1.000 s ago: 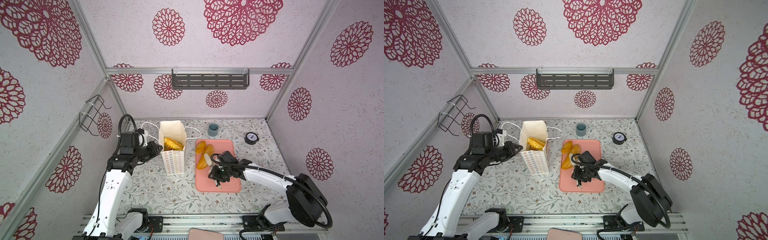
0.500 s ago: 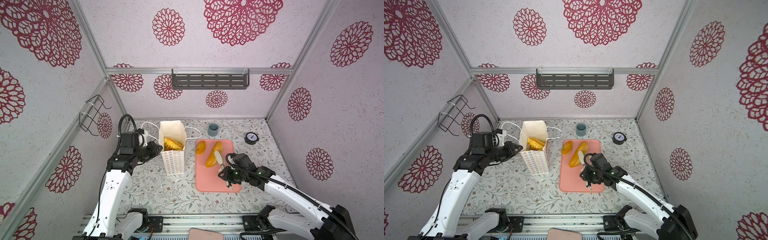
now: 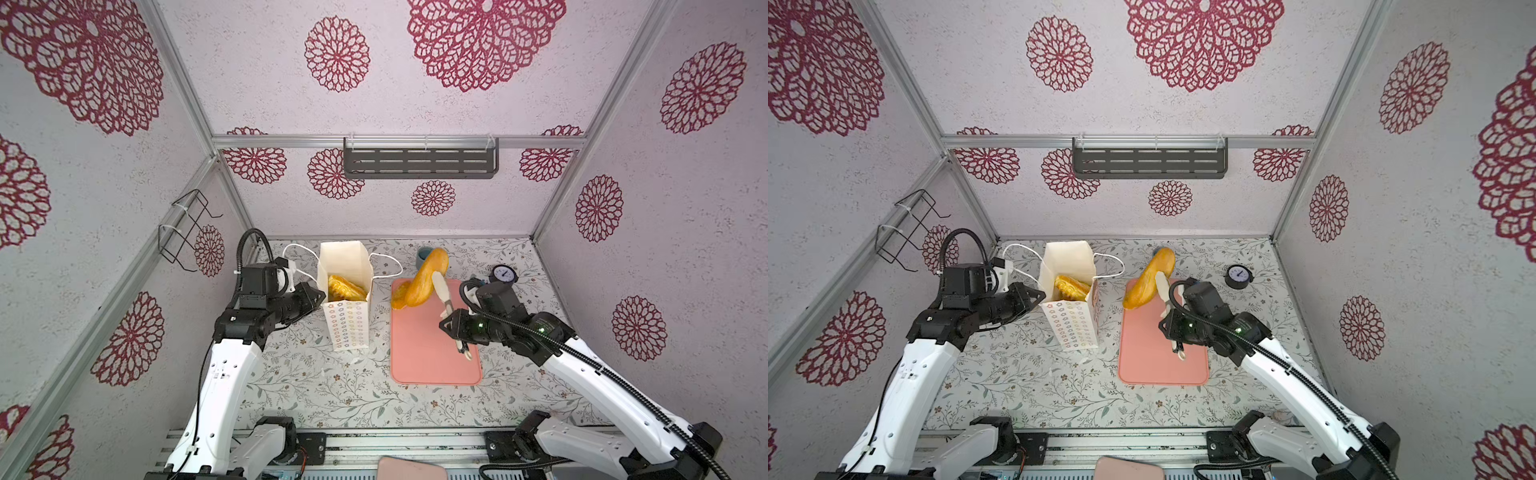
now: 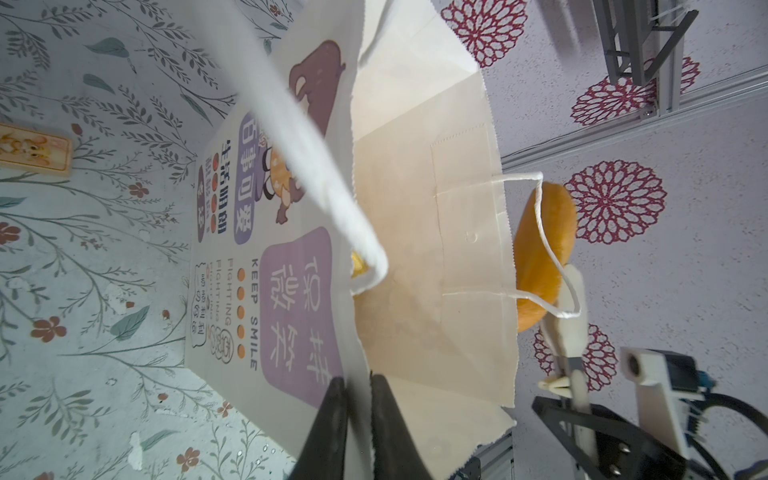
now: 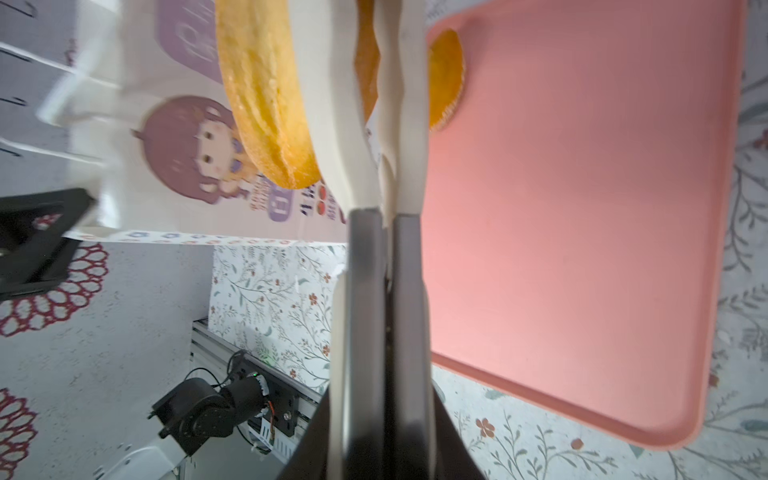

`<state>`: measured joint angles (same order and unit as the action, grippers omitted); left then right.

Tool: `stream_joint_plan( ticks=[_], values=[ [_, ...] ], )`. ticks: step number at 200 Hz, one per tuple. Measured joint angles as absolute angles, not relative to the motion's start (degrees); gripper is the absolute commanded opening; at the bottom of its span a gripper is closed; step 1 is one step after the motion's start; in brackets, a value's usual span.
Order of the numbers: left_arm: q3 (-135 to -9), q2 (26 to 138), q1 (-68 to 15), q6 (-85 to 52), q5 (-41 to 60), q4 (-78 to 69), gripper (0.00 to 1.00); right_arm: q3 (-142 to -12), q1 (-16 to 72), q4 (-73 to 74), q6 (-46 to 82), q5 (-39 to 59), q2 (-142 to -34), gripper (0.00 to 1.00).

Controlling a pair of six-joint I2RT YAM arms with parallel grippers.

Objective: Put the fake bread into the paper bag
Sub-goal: 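Lift the baguette in the tongs and carry it over the bag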

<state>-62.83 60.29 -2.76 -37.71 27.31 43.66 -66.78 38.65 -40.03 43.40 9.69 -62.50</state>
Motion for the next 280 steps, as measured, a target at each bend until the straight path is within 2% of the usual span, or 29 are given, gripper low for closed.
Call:
stream_joint_plan(
  ticks=[105, 175, 280],
  values=[
    [-63.0, 60.3, -2.8, -37.7, 27.0, 44.1, 0.13, -94.9, 47.4, -42.2, 36.4, 8.8, -79.5, 0.19],
    [-63.0, 60.3, -2.8, -37.7, 26.5, 44.2, 0.13, -100.2, 49.2, -43.4, 35.5, 8.8, -83.9, 0.2],
    [-63.3, 60.4, -2.8, -37.7, 26.3, 44.4, 0.13, -105.6, 49.8, -44.9, 33.8, 7.5, -82.4, 0.22]
  ],
)
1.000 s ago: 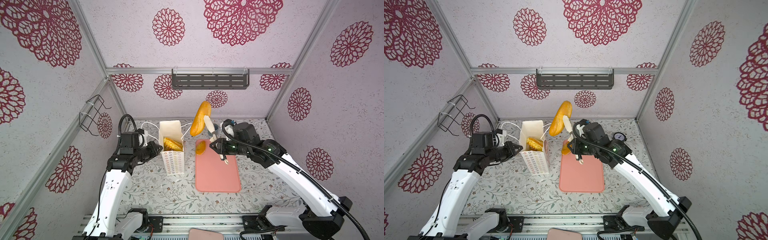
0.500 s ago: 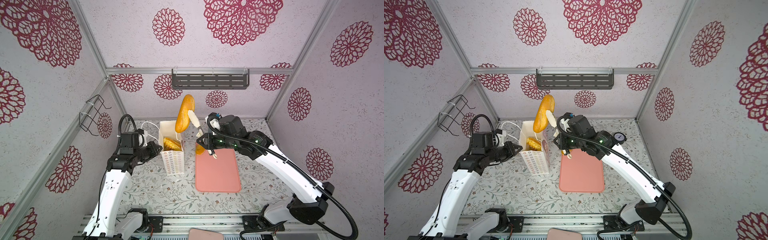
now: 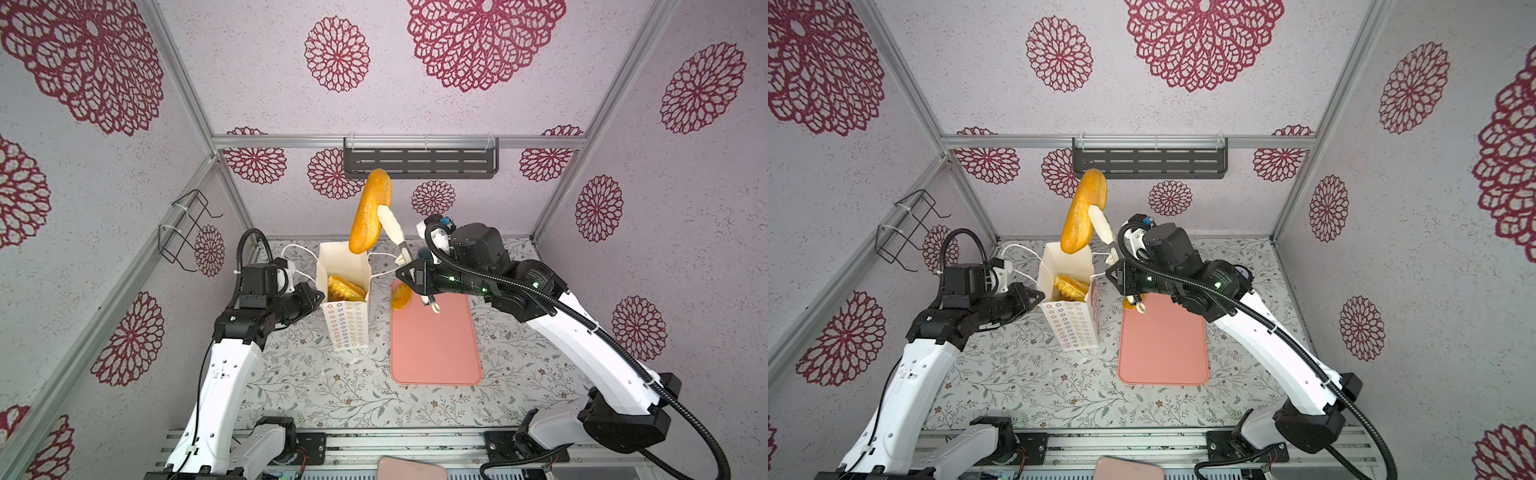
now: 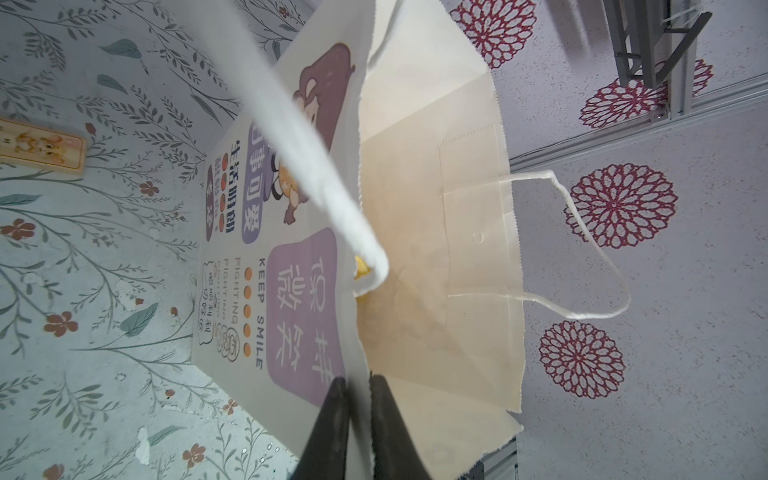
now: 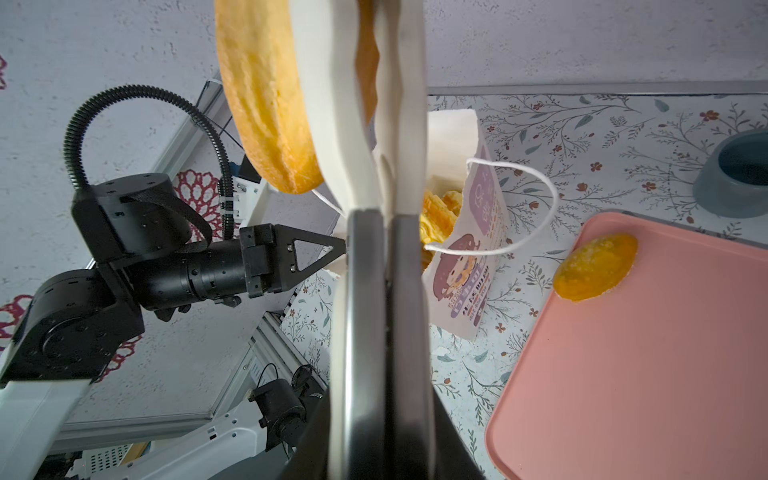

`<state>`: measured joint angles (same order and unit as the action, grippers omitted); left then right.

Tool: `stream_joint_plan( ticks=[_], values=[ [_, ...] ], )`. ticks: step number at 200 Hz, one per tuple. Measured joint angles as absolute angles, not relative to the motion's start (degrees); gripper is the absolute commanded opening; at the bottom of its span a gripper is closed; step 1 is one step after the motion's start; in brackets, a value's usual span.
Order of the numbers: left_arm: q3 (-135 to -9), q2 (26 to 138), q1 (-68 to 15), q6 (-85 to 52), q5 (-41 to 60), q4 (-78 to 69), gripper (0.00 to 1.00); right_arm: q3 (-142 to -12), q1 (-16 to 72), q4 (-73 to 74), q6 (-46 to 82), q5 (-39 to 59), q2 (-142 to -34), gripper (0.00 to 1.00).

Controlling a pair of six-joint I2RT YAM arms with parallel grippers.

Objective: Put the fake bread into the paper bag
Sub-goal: 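Lift the baguette in the tongs and carry it over the bag, then open the tongs to drop the baguette into the bag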

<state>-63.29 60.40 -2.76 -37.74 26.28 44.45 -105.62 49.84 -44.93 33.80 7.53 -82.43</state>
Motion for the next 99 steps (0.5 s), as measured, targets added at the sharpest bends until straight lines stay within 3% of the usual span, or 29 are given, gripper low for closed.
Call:
stream_joint_plan(
  ticks=[48, 99],
  values=[
    [-63.5, 60.4, -2.8, -37.8, 26.2, 44.5, 0.13, -105.7, 51.8, -46.8, 33.4, 7.7, -88.6, 0.25],
    [-63.5, 60.4, -2.8, -37.8, 26.2, 44.5, 0.13, -102.5, 53.6, -48.3, 32.9, 7.7, -91.5, 0.39]
  ],
)
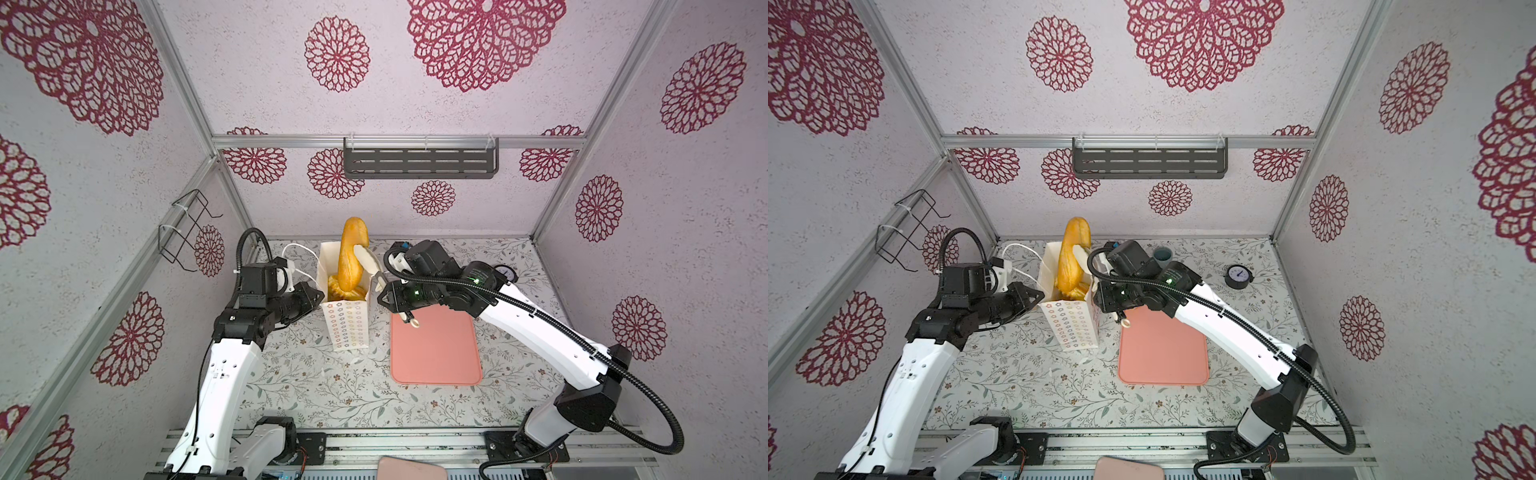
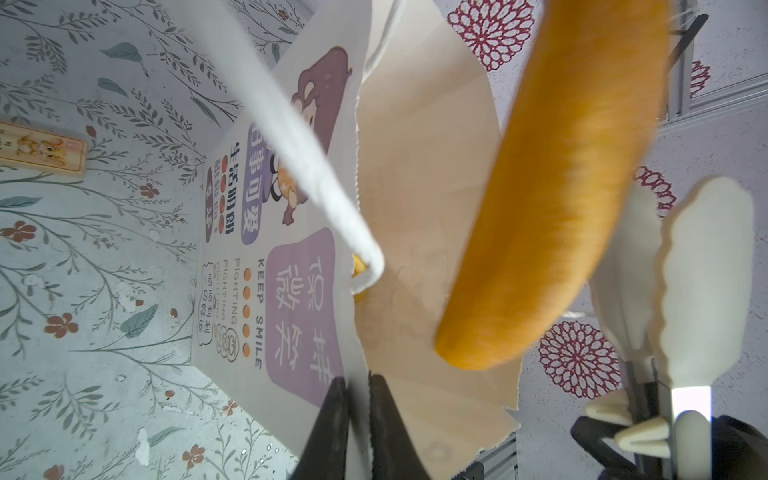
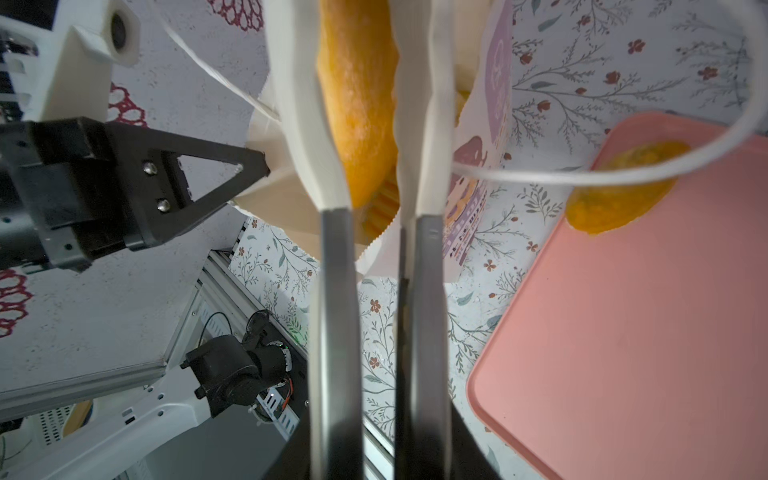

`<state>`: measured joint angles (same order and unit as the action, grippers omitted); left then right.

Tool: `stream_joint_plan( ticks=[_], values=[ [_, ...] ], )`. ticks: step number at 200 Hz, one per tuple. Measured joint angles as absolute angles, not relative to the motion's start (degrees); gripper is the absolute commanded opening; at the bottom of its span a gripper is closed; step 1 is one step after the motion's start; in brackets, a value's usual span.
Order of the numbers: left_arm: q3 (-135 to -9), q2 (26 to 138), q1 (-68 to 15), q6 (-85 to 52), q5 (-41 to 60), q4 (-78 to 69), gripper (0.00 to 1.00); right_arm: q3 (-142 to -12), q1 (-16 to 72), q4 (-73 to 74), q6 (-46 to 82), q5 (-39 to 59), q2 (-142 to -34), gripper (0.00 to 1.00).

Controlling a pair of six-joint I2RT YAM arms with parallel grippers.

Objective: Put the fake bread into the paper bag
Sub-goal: 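Open the tongs to drop the baguette into the bag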

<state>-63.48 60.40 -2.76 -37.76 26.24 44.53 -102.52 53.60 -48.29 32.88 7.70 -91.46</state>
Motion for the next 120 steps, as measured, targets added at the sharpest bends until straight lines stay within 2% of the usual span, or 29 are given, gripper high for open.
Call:
stream_joint_plan(
  ticks=[19, 71, 120],
  values=[
    [-63.5, 60.4, -2.8, -37.7, 26.3, 44.5, 0.13, -102.5, 53.8, -47.9, 32.6, 7.7, -91.4, 0.42],
    [-63.5, 60.4, -2.8, -37.8, 26.3, 44.5, 0.13, -102.5, 53.8, -47.9, 32.5, 6.3, -90.9, 0.41],
    [-63.5, 60.4, -2.8, -37.7, 26.2, 44.6, 0.13, -103.2, 53.0, -49.2, 32.4, 2.5, -86.1, 0.41]
  ],
)
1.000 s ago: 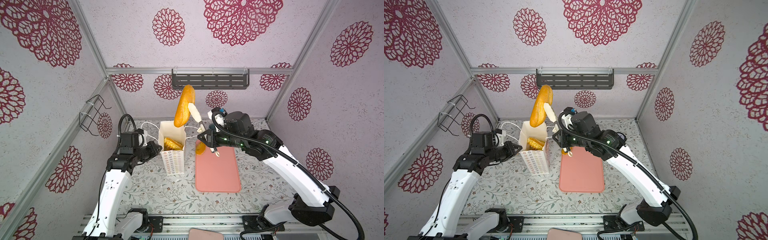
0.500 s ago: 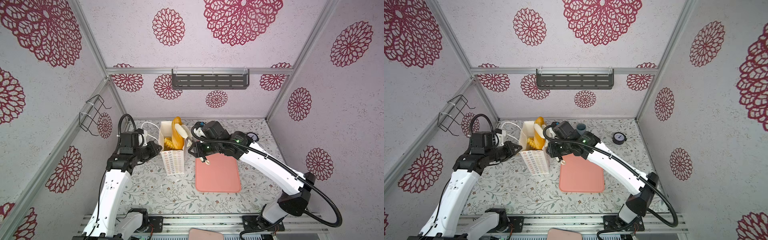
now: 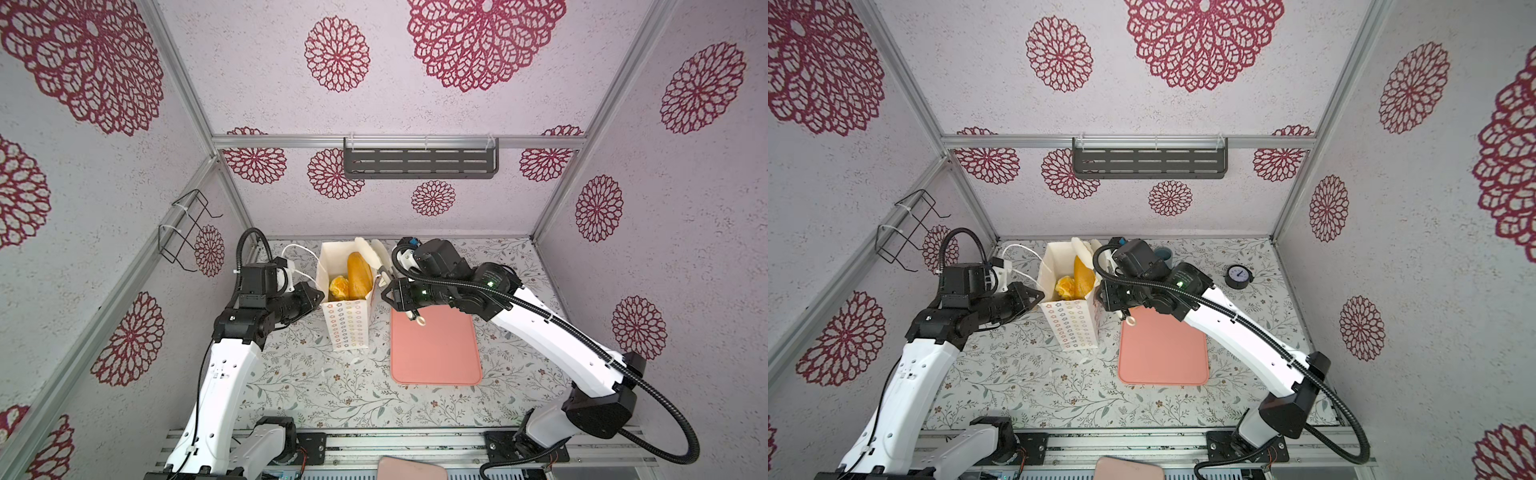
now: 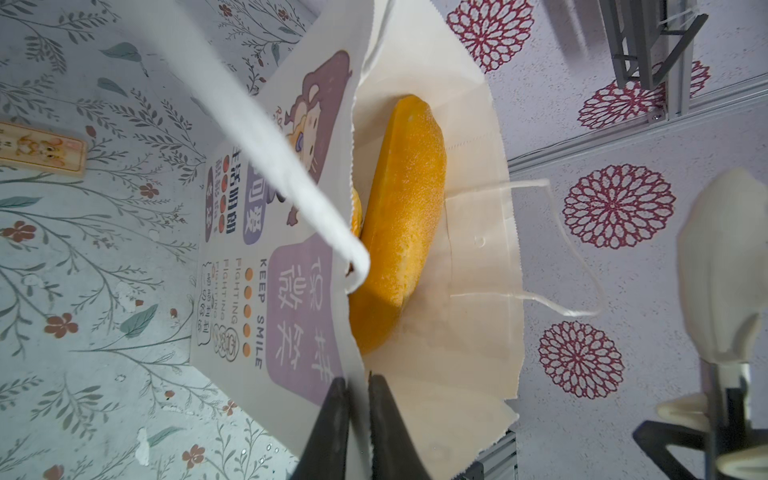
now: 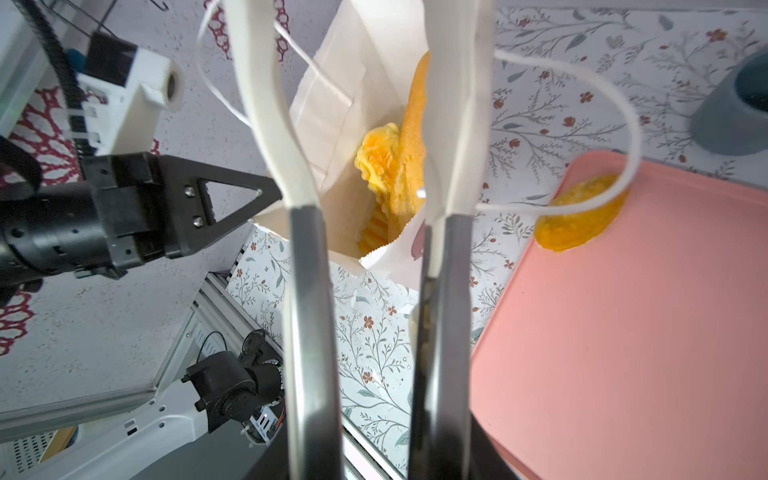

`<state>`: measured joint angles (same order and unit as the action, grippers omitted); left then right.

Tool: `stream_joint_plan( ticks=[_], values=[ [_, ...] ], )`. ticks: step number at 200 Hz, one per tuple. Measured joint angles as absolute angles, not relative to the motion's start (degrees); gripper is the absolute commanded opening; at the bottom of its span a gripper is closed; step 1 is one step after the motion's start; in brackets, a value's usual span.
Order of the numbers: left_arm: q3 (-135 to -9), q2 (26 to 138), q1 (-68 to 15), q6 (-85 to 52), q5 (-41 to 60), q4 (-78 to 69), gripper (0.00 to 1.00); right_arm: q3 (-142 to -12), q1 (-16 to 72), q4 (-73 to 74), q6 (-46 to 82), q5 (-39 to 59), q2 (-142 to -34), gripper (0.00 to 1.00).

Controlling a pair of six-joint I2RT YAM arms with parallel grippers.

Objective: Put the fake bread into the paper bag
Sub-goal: 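Open the tongs to drop the baguette into the bag, then move the tongs back and lower them onto the small orange slice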

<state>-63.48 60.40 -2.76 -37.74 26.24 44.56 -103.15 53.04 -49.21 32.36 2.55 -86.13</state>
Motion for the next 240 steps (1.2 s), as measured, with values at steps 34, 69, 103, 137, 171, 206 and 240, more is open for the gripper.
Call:
stream_joint_plan(
  ticks=[34, 69, 103, 137, 171, 206, 240],
  values=[
    [-63.7, 60.4, -2.8, -37.7, 26.1, 45.0, 0.14, -98.7, 47.9, -48.6, 32.5, 2.0, -78.0, 0.41],
    [-63.7, 60.4, -2.8, -37.8, 26.1, 45.0, 0.14, -87.8, 36.7, -47.2, 33.3, 4.3, -69.3, 0.41],
    [-64.3, 60.6, -2.8, -37.8, 26.2, 45.0, 0.14, -76.5, 32.8, -44.9, 35.2, 7.8, -67.3, 0.42],
    [-64.9, 61.1, -2.8, -37.7, 26.2, 44.9, 0.14, -65.8, 31.0, -41.9, 36.8, 11.2, -67.7, 0.43],
    [-64.9, 61.1, -2.8, -37.7, 26.2, 44.9, 0.14, -60.0, 30.5, -37.2, 38.4, 14.5, -69.8, 0.43],
    [-64.8, 61.1, -2.8, -37.8, 26.2, 44.8, 0.14, -57.4, 30.5, -31.6, 39.9, 18.5, -74.5, 0.45],
    [-64.8, 61.1, -2.8, -37.8, 26.3, 44.5, 0.14, -56.5, 30.5, -27.4, 41.2, 21.6, -78.9, 0.49]
  ],
)
